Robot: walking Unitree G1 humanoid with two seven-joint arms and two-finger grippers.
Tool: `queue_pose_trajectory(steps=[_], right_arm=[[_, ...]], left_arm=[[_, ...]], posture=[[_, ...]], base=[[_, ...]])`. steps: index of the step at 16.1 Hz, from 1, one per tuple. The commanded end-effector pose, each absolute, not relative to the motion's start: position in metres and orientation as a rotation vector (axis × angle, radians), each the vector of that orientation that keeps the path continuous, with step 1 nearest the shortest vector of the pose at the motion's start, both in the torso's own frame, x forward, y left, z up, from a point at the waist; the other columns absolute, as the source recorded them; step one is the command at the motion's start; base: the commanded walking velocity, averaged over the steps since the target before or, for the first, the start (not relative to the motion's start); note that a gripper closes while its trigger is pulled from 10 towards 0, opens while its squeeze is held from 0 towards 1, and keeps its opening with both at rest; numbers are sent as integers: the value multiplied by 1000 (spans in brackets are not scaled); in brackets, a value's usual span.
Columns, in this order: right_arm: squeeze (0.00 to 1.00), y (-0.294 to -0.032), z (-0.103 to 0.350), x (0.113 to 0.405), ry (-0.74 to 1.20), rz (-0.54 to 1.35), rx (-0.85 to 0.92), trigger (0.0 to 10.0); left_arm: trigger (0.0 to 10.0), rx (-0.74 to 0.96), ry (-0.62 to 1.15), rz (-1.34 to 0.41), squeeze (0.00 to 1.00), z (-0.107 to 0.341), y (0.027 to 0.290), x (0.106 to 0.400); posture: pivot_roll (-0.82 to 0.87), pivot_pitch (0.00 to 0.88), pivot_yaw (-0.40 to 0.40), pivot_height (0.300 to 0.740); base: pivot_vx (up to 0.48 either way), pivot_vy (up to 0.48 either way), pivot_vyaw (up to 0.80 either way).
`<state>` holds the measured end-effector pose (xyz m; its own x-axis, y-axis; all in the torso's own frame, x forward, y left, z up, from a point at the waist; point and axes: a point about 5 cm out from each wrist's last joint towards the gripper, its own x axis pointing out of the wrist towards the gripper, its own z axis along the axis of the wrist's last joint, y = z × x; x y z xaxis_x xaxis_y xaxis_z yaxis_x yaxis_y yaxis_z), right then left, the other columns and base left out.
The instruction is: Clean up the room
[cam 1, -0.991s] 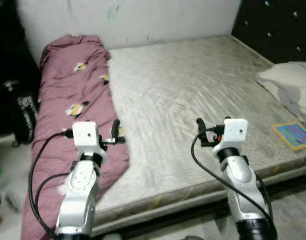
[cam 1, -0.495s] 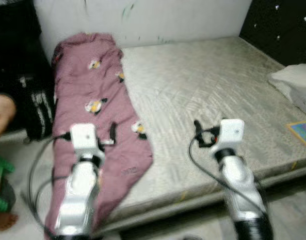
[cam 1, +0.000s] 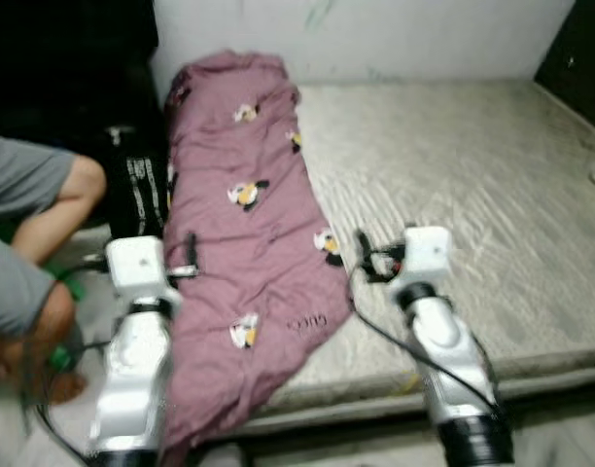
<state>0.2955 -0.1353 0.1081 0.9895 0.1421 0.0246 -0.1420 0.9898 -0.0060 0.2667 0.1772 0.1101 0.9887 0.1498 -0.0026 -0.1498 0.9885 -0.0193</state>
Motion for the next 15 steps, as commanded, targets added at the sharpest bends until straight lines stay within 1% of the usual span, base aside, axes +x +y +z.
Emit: queue_pose_trajectory(steps=[1, 6, 9, 12, 15], right_arm=[[0, -143, 111, 298, -36, 111, -6, 10000], [0, -144, 112, 296, -47, 96, 17, 10000], [0, -145, 112, 295, -45, 94, 28, 10000], [0, -146, 113, 294, -45, 95, 25, 10000], [0, -146, 112, 294, -44, 100, 26, 10000]], left_arm=[[10000, -19, -10, 139, 0, 113, 170, 271], [10000, -19, -9, 148, 0, 113, 170, 271], [10000, -26, -3, 149, 0, 113, 170, 270], [10000, -31, 3, 157, 0, 112, 171, 269], [10000, -31, 5, 158, 0, 112, 171, 269]], posture=[[-22, 0, 7, 740], [-28, 4, 2, 740], [-30, 7, -2, 740], [-30, 11, -4, 711], [-29, 13, -6, 680]], base=[[0, 0, 0], [0, 0, 0], [0, 0, -502], [0, 0, -456], [0, 0, 0]])
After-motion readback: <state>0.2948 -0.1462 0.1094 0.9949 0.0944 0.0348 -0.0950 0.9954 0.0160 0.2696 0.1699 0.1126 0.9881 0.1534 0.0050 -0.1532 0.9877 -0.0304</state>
